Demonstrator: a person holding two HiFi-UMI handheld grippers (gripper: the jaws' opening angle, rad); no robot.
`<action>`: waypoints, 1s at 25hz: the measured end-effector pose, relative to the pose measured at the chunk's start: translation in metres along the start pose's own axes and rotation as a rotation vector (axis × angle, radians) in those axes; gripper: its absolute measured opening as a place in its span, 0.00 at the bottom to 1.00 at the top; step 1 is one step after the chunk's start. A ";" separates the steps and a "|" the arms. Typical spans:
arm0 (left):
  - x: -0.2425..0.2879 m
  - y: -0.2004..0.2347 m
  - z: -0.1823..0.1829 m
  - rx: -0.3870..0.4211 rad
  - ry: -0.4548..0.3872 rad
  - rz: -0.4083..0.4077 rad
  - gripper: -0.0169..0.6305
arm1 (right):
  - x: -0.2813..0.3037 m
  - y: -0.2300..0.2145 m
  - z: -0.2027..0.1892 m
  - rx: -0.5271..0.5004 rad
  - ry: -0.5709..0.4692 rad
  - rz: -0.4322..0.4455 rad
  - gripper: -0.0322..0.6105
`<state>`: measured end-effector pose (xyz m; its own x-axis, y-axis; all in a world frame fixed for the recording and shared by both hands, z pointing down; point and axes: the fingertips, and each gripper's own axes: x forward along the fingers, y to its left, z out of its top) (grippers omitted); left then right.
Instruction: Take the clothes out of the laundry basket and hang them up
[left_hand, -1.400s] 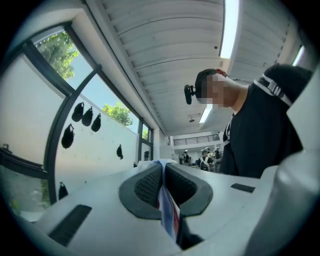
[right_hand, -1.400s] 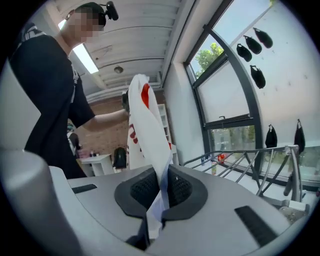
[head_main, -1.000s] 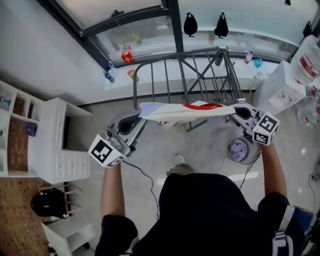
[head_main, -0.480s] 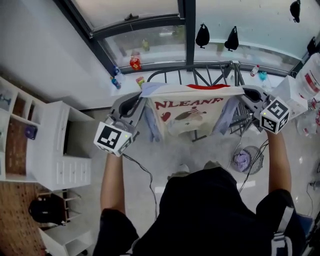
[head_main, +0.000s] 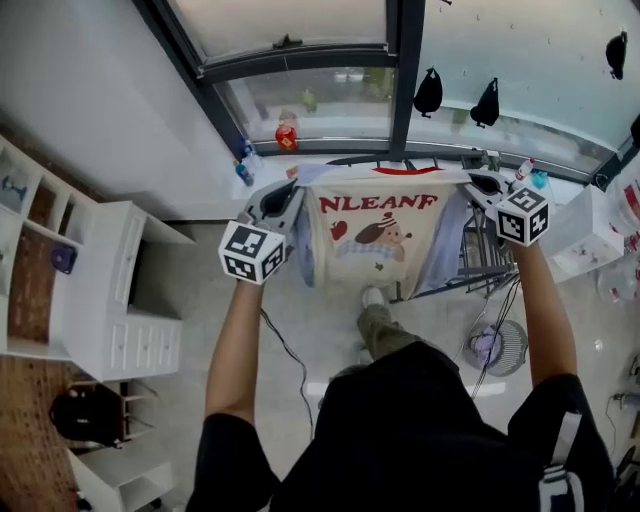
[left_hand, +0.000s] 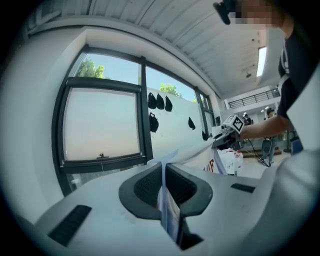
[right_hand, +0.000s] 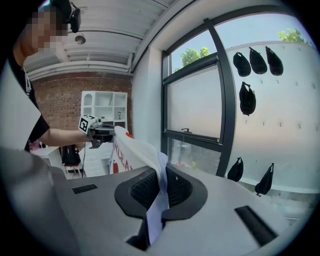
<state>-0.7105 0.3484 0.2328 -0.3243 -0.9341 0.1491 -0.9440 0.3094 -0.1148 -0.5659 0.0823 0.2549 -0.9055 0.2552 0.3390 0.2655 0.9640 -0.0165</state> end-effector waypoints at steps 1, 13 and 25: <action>0.009 0.009 -0.009 -0.022 0.014 0.011 0.05 | 0.012 -0.009 -0.001 0.012 0.005 -0.006 0.06; 0.154 0.100 -0.169 -0.226 0.296 0.066 0.05 | 0.183 -0.127 -0.100 0.109 0.225 -0.021 0.06; 0.248 0.135 -0.330 -0.259 0.649 0.089 0.05 | 0.283 -0.178 -0.238 0.099 0.502 -0.030 0.06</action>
<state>-0.9383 0.2174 0.5784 -0.2964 -0.6334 0.7148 -0.8700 0.4878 0.0715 -0.7904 -0.0348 0.5773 -0.6353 0.1830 0.7502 0.1868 0.9791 -0.0806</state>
